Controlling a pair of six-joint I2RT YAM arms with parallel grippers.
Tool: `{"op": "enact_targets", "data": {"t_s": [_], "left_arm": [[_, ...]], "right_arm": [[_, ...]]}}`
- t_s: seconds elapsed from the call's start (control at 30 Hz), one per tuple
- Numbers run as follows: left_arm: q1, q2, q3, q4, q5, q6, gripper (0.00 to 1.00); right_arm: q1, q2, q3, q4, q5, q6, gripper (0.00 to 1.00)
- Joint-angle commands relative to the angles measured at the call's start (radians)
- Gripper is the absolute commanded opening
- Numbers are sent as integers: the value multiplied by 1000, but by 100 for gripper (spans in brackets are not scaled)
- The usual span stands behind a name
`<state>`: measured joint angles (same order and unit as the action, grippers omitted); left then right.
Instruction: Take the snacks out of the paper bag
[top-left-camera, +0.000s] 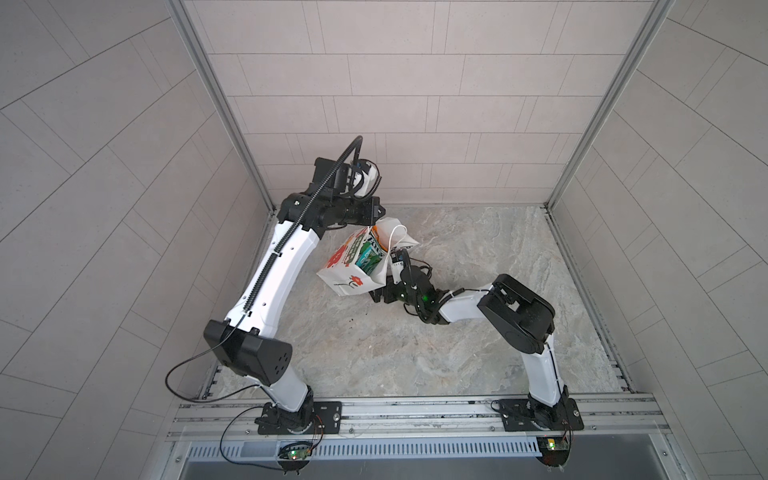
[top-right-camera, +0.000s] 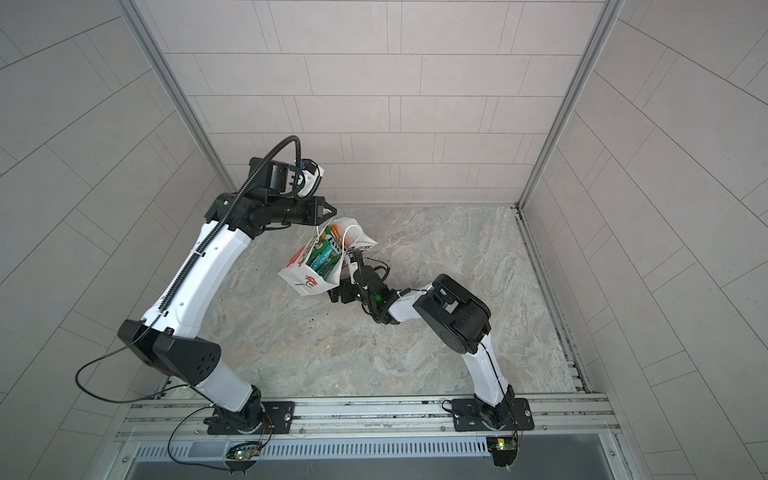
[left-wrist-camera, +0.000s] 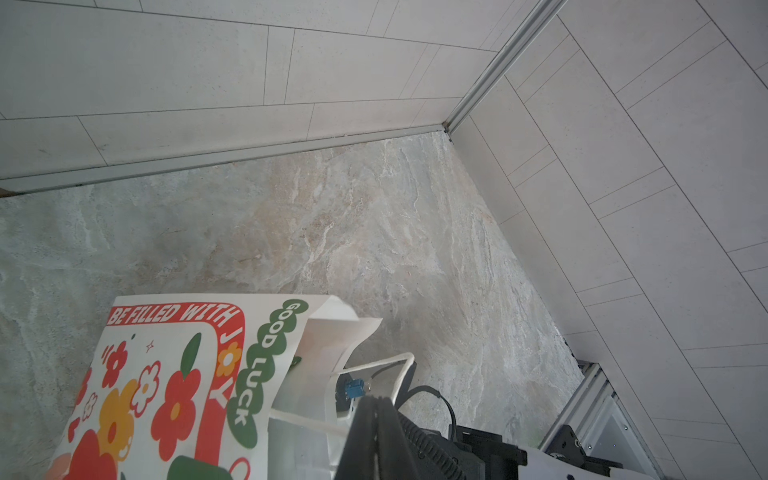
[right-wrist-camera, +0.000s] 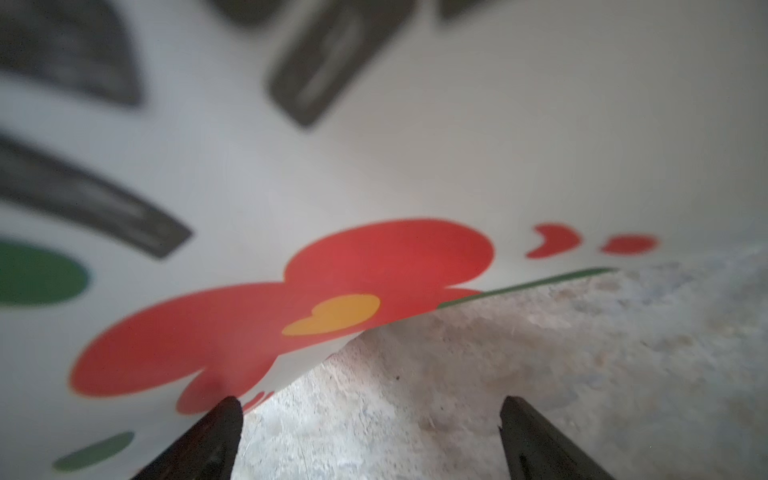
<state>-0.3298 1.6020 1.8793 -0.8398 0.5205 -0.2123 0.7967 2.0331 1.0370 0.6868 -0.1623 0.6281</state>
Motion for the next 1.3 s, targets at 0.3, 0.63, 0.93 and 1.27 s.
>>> {"op": "enact_targets", "data": {"t_s": [0.3,0.63,0.93,1.27], "left_arm": [[-118,-186,-224,142,-61,-11,0],[-141,-254,-338,258,-89,-113,0],[-150,-276,-377,330,-88,-181,0],[-159,-267,-373,337,-86,-202,0]], "right_arm": [[-56,-442,-332,-260,159,-119,97],[-149,-851,-342,-782,365,-273,98],[-159,-1005,-276,-822,21,-369,92],[-51,-779,-152,-760,-198,-398,68]]}}
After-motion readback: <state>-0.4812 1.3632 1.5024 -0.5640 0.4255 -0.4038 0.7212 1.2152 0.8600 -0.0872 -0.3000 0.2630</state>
